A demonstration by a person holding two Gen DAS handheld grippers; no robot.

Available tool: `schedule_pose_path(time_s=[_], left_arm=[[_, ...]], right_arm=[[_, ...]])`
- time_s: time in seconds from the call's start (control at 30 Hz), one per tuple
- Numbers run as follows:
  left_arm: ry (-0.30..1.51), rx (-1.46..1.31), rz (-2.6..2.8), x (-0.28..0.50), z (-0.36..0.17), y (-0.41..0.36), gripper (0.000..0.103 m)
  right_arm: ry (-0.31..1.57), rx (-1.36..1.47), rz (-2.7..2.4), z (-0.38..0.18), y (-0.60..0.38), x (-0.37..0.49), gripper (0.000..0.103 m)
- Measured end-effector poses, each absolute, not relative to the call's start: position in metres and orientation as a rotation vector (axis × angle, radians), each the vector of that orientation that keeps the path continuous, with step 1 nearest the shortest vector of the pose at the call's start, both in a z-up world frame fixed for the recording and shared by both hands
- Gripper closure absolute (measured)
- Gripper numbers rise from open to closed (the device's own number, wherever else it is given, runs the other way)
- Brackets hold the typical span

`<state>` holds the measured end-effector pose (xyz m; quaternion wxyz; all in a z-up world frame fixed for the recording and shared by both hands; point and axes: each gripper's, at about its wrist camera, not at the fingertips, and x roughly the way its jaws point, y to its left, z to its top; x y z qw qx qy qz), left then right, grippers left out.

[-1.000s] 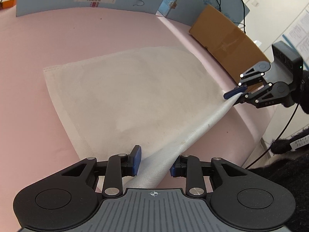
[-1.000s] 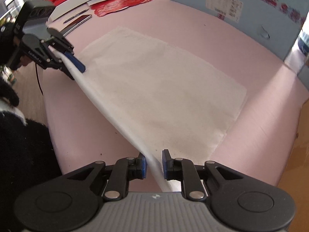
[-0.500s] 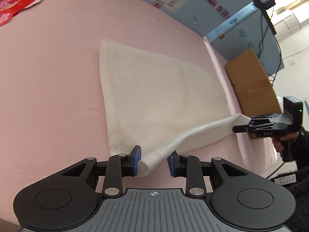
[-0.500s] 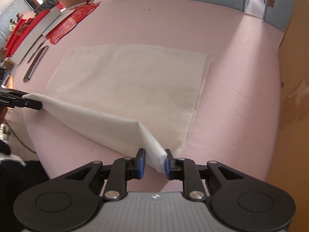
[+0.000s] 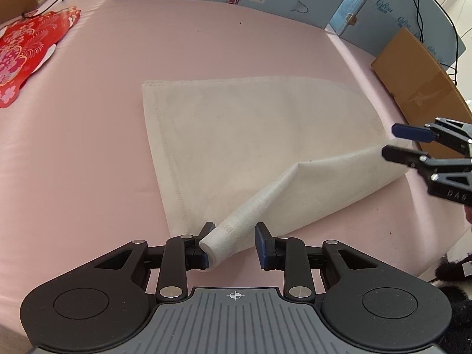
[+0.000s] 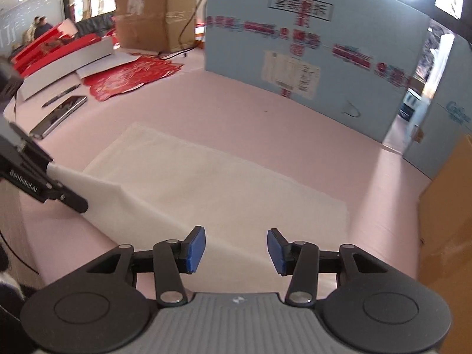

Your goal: Fold shopping bag

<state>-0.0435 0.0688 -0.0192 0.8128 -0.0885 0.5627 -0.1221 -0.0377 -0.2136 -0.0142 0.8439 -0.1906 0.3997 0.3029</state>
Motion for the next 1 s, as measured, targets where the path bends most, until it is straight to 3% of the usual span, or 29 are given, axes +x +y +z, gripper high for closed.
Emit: schedule_pose_path(time_s=[0.07, 0.13, 0.17, 0.23, 0.5, 0.57, 0.63, 0.67, 0.87, 1.0], left_arm=[[1.205, -0.180, -0.223, -0.045, -0.017, 0.072, 0.065], [1.206, -0.097, -0.131, -0.049, -0.013, 0.074, 0.042], [1.203, -0.033, -0.073, -0.052, -0.011, 0.073, 0.039], [1.179, 0.061, -0.019, -0.056, -0.005, 0.070, 0.037], [0.777, 0.225, -0.260, -0.068, 0.041, 0.005, 0.037], [0.734, 0.275, -0.373, -0.068, 0.031, -0.023, 0.039], [0.761, 0.321, -0.432, -0.062, 0.011, -0.044, 0.077], [0.781, 0.360, -0.423, -0.059, 0.000, -0.049, 0.081], [0.860, 0.394, -0.354, -0.054, -0.036, -0.039, 0.080], [0.892, 0.317, -0.306, -0.053, -0.039, -0.028, 0.079]], right_arm=[[0.885, -0.420, 0.634, -0.028, -0.206, -0.035, 0.059], [0.893, -0.431, 0.620, -0.031, -0.202, -0.035, 0.059], [0.895, -0.438, 0.618, -0.033, -0.202, -0.036, 0.059], [0.888, -0.448, 0.621, -0.036, -0.202, -0.036, 0.059], [0.831, -0.477, 0.629, -0.034, -0.197, -0.037, 0.056], [0.832, -0.470, 0.624, -0.036, -0.197, -0.036, 0.056], [0.829, -0.463, 0.617, -0.036, -0.198, -0.035, 0.056], [0.825, -0.461, 0.611, -0.036, -0.198, -0.035, 0.056], [0.842, -0.412, 0.493, -0.036, -0.228, -0.035, 0.054], [0.865, -0.321, 0.381, -0.041, -0.269, -0.031, 0.045]])
